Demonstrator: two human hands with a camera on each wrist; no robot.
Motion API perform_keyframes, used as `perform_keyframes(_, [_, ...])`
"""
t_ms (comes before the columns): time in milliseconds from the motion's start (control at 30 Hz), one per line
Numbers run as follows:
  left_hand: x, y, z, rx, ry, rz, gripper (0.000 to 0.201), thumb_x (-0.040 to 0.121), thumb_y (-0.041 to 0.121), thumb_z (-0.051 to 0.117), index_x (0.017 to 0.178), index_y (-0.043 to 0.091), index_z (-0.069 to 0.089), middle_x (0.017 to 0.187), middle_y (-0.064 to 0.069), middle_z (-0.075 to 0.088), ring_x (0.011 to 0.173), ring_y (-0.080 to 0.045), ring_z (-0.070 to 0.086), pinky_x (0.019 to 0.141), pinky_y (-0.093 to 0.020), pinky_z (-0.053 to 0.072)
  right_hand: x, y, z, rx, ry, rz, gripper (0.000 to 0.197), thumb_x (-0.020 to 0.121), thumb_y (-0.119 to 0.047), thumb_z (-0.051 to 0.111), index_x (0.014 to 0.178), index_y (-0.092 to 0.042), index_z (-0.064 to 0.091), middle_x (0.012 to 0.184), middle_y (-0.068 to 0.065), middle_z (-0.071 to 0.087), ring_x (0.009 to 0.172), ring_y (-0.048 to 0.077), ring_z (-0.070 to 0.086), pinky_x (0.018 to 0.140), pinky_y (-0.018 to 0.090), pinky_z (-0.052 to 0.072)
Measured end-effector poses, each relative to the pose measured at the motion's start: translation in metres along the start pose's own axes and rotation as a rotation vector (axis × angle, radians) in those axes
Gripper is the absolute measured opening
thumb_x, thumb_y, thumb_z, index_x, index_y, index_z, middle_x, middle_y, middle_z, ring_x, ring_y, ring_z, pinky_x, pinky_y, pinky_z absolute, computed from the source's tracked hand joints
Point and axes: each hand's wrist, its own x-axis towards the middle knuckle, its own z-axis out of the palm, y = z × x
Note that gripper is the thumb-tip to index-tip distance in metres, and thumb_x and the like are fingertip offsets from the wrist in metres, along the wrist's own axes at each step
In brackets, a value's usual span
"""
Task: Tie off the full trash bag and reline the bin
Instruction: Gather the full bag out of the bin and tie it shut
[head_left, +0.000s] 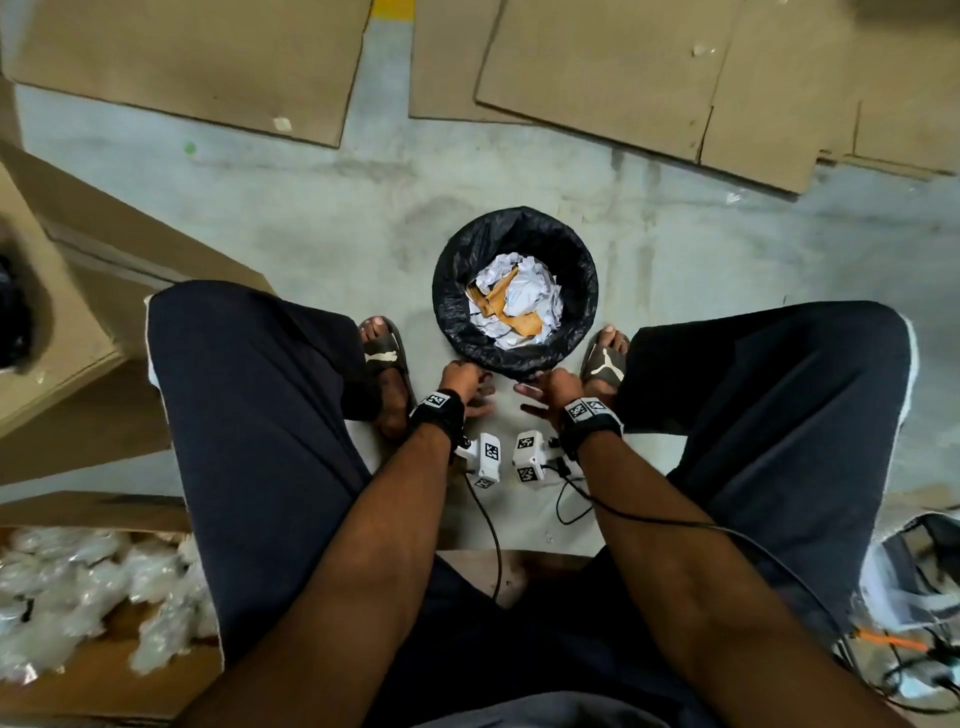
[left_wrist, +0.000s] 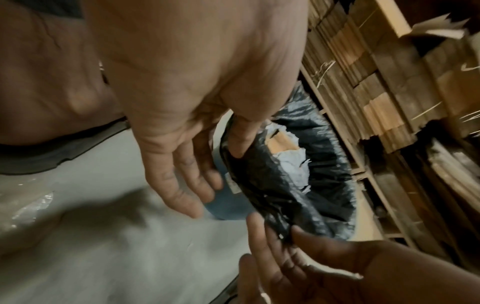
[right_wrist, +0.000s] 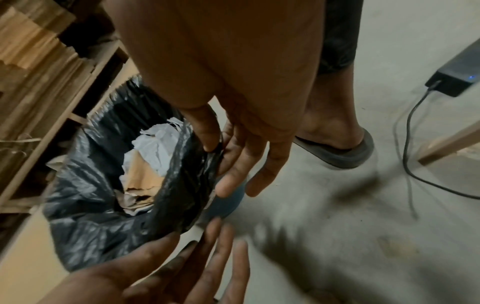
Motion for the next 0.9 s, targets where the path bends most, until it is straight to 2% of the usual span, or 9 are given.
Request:
perform_keyframes(33, [-0.003,0.001,0.001,-0.001,-0.012,0.005,0.021,0.099,0.013,0.046,0.116,0.009,0.058,0.106,-0.009,0.067,0.08,-0.021,0.065,0.083,-0.052,0.06,-0.006,0.0,0.001,0.017,-0.009,0.003,0.031,0.101,-0.005,0.032,0.102,-0.004,0.063,0.101,0.011,0.073,0.089,0.024,0.073,0.07,0.04,0.058])
perform_keyframes(100, [-0.016,0.001,0.001,-0.018,-0.007,0.034,0.018,0.099,0.01,0.044,0.11,0.009,0.059,0.1,-0.006,0.07,0.08,-0.018,0.067,0.077,-0.048,0.061,-0.021,0.002,0.001,0.024,-0.024,-0.009,0.03,0.103,-0.003,0.033,0.091,-0.008,0.061,0.091,0.007,0.068,0.086,0.023,0.07,0.07,0.042,0.056])
perform_keyframes(233, [-0.04,-0.006,0.002,-0.042,0.014,0.089,0.017,0.099,0.008,0.044,0.091,0.01,0.058,0.088,-0.003,0.068,0.076,-0.017,0.064,0.069,-0.04,0.06,-0.035,0.011,-0.001,0.05,-0.026,-0.053,0.026,0.1,-0.008,0.036,0.108,-0.008,0.061,0.109,0.007,0.068,0.09,0.025,0.071,0.07,0.044,0.06])
perform_keyframes(367, [-0.056,-0.014,0.004,0.084,0.052,0.144,0.015,0.099,0.012,0.052,0.088,0.015,0.062,0.08,-0.001,0.066,0.069,-0.016,0.059,0.062,-0.034,0.058,-0.038,0.021,-0.003,0.096,-0.066,-0.078,0.028,0.098,-0.004,0.039,0.119,0.0,0.057,0.116,0.013,0.066,0.081,0.027,0.073,0.059,0.045,0.062])
perform_keyframes(500, [-0.048,-0.015,0.001,0.096,0.09,0.162,0.011,0.098,0.018,0.058,0.09,0.014,0.065,0.078,0.0,0.067,0.063,-0.015,0.058,0.06,-0.033,0.058,-0.039,0.019,0.0,0.061,-0.015,-0.134,0.021,0.098,0.0,0.04,0.11,0.002,0.057,0.105,0.015,0.064,0.079,0.032,0.071,0.051,0.042,0.061])
perform_keyframes(600, [-0.038,-0.013,-0.002,0.059,0.128,0.18,0.019,0.096,0.026,0.065,0.086,0.01,0.065,0.075,-0.003,0.067,0.061,-0.016,0.059,0.069,-0.041,0.062,-0.036,0.018,0.004,-0.116,0.028,-0.16,0.018,0.098,-0.008,0.045,0.1,-0.001,0.062,0.101,0.017,0.066,0.07,0.033,0.07,0.05,0.039,0.06])
perform_keyframes(667, [-0.032,-0.012,-0.003,0.035,0.179,0.188,0.021,0.095,0.026,0.068,0.089,0.006,0.066,0.075,-0.006,0.068,0.06,-0.018,0.06,0.063,-0.041,0.063,-0.032,0.018,0.004,-0.381,0.157,-0.252,0.029,0.089,-0.021,0.057,0.107,-0.001,0.067,0.104,0.019,0.069,0.071,0.037,0.072,0.056,0.041,0.061])
perform_keyframes(767, [-0.026,-0.006,-0.003,0.017,0.254,0.213,0.026,0.091,0.026,0.071,0.092,0.001,0.066,0.076,-0.011,0.069,0.057,-0.021,0.062,0.051,-0.038,0.06,-0.034,0.015,0.004,-0.947,0.375,-0.451,0.044,0.082,-0.037,0.06,0.113,-0.006,0.067,0.113,0.02,0.069,0.1,0.043,0.067,0.082,0.041,0.054])
perform_keyframes(900, [-0.017,-0.004,-0.002,0.062,0.367,0.238,0.022,0.084,0.018,0.075,0.087,0.0,0.062,0.085,-0.017,0.071,0.058,-0.026,0.067,0.044,-0.041,0.057,-0.03,0.012,0.015,-1.122,0.276,-0.655,0.023,0.088,-0.031,0.062,0.104,-0.015,0.062,0.112,0.016,0.066,0.103,0.04,0.064,0.084,0.041,0.052])
